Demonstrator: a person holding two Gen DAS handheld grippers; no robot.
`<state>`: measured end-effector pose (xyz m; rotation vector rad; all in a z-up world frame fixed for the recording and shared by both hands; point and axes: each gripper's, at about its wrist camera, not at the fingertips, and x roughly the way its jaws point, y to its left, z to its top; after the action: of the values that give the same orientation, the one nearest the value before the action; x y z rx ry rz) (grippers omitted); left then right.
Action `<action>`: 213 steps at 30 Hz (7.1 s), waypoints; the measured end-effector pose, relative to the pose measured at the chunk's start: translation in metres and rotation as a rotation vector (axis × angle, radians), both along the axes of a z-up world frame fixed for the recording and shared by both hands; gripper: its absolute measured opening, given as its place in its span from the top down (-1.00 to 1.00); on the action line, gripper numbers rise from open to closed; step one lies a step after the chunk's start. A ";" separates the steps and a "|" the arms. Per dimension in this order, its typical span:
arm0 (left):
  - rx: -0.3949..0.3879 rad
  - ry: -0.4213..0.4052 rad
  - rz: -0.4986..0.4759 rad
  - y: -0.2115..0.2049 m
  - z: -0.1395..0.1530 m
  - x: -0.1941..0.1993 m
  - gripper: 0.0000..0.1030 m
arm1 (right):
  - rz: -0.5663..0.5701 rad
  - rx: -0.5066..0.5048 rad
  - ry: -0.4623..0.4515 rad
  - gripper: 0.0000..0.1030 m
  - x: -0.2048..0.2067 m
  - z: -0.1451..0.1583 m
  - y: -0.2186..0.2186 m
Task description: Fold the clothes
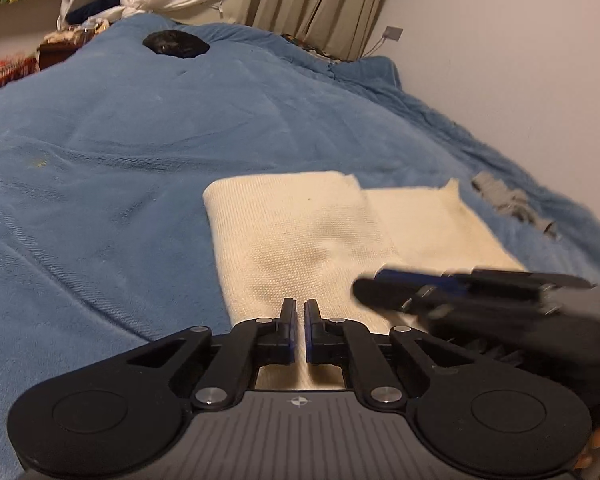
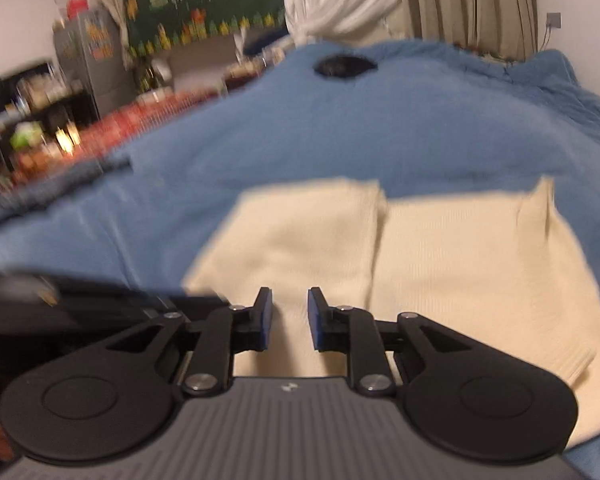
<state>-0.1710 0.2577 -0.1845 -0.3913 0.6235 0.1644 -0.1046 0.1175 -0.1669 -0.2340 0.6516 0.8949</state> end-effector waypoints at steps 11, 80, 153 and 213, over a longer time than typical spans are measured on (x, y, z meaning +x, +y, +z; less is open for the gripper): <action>-0.066 -0.013 -0.055 0.007 0.003 -0.035 0.86 | 0.017 -0.011 -0.060 0.28 -0.019 -0.002 -0.045; 0.028 0.092 0.234 0.026 0.101 0.012 0.26 | -0.071 0.033 -0.017 0.09 0.030 0.092 -0.010; -0.432 0.061 0.136 0.069 0.018 0.014 0.99 | -0.127 0.028 0.132 0.82 0.080 0.046 -0.012; -0.094 0.154 -0.030 -0.013 0.051 -0.048 0.95 | 0.007 0.050 0.162 0.76 0.009 0.055 -0.088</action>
<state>-0.2188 0.2452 -0.1339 -0.4630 0.7901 0.1378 -0.0955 0.0296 -0.1121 -0.1196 0.7776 0.9423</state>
